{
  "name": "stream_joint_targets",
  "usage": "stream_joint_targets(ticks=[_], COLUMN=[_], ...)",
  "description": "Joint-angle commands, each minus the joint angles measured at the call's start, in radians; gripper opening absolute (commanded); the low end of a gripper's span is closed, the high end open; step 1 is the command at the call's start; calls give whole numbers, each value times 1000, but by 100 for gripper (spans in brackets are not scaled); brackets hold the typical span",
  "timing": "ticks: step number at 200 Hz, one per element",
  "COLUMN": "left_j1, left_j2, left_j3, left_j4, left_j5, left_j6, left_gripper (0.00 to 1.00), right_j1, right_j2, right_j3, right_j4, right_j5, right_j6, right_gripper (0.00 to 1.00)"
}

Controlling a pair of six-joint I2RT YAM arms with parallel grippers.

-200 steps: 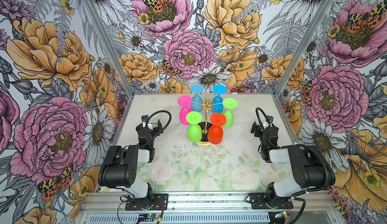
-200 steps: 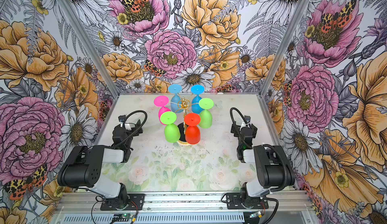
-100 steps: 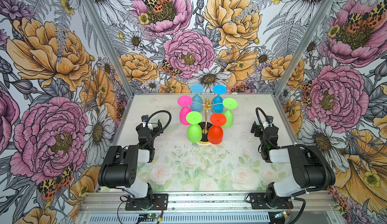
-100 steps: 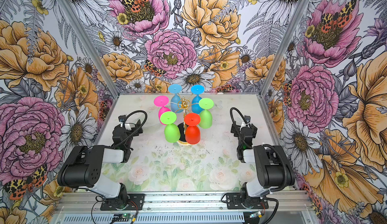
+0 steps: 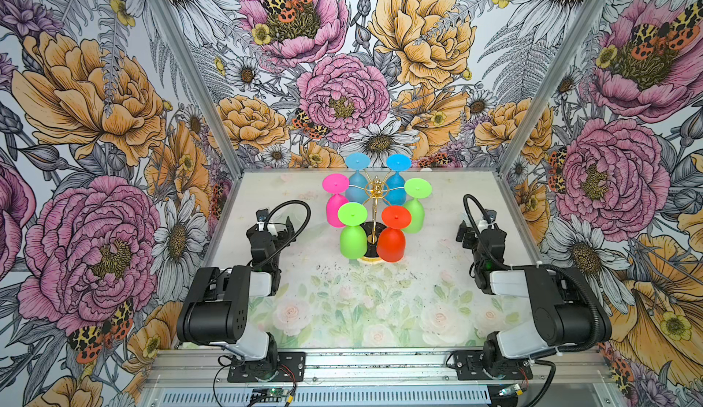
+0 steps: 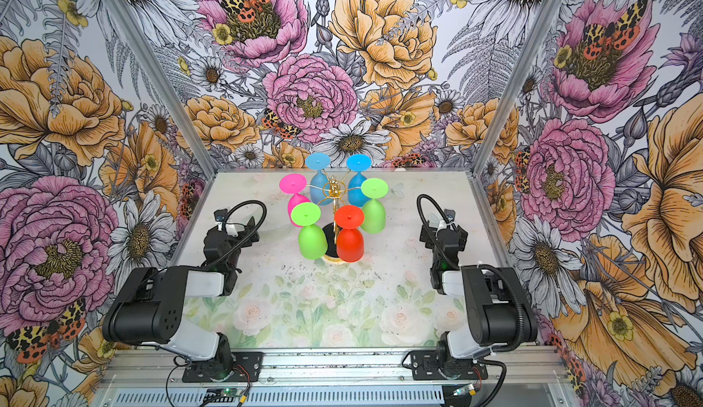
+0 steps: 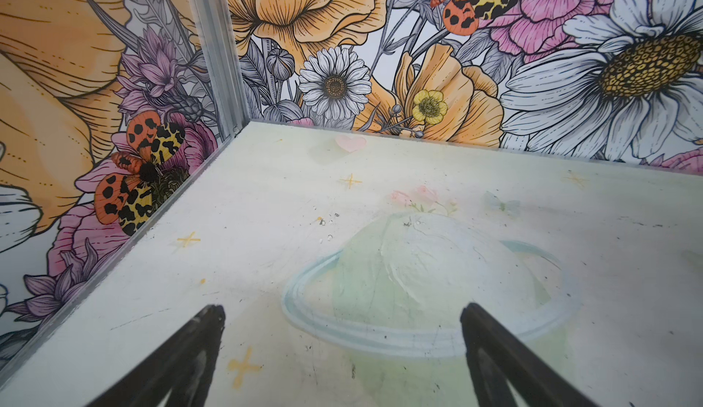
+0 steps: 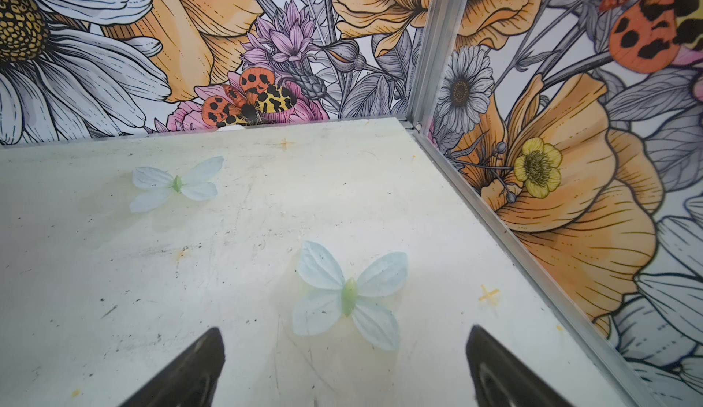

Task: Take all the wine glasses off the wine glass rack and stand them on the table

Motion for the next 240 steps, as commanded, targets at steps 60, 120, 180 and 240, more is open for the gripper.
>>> stream_joint_targets(ticks=[60, 120, 180, 240], left_j1=[-102, -114, -115, -121], left_j2=[-506, -653, -736, -745], left_j3=[170, 499, 582, 591], left_j4=[-715, -1257, -1407, -1406], left_j5=[-202, 65, 457, 643], left_j6=[-96, -92, -128, -158], left_gripper=[99, 99, 99, 99], right_j1=[15, 36, 103, 159], right_j2=[-306, -492, -434, -390], right_j3=[311, 445, 726, 820], right_j4=[-848, -1171, -1344, -1344], right_j5=[120, -141, -629, -964], right_j6=[148, 374, 416, 489], right_gripper=[92, 85, 79, 74])
